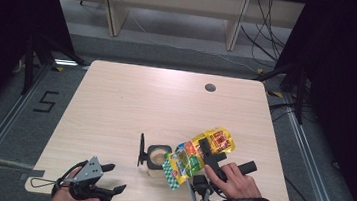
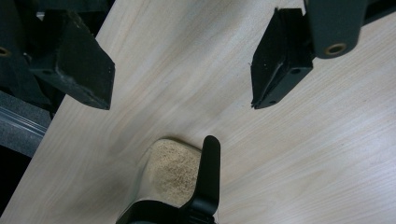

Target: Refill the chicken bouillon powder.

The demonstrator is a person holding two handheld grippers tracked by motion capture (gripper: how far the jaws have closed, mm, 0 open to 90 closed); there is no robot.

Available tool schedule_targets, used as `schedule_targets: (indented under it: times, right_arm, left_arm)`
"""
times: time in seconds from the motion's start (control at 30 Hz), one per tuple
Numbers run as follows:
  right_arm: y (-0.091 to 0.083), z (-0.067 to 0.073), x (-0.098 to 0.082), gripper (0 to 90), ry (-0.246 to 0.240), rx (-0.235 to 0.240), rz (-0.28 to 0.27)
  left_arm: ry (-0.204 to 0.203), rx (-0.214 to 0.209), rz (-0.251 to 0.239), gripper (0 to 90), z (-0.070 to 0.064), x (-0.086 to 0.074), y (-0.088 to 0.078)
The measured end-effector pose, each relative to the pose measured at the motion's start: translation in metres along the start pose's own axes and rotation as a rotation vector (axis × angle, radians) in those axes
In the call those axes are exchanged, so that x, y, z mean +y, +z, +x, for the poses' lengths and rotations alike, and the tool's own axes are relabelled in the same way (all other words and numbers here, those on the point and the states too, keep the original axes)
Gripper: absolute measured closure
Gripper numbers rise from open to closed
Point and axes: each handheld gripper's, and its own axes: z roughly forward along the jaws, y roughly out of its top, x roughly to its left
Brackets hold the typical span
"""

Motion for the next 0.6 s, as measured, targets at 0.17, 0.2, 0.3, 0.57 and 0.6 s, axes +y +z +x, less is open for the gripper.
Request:
schedule_targets:
  times: [0.17, 0.2, 0.3, 0.57, 0.6]
  right_arm:
    - [0.0002, -0.0001, 0.0003, 37.4, -0.006, 0.002, 0.004]
    - [0.0003, 0.001, 0.0008, 37.4, 0.01, 0.007, 0.01]
    - [0.0003, -0.0002, 0.0021, 37.4, -0.006, 0.004, 0.007]
    - [0.0011, -0.0009, 0.0036, 37.4, -0.007, 0.002, 0.011]
    - [0.0008, -0.002, 0.0035, 37.4, -0.025, 0.006, 0.017]
  left_arm:
    - [-0.001, 0.0, 0.0, 21.6, -0.0004, 0.0, 0.0002]
    - [-0.002, 0.0, 0.0, 21.6, -0.0004, 0.0, 0.0002]
    - [-0.001, 0.0, 0.0, 21.6, -0.0002, 0.0, 0.0001]
    - [0.0, 0.0, 0.0, 21.6, 0.0, 0.0, 0.0]
    - [0.001, 0.0, 0.0, 21.6, 0.0, 0.0, 0.0]
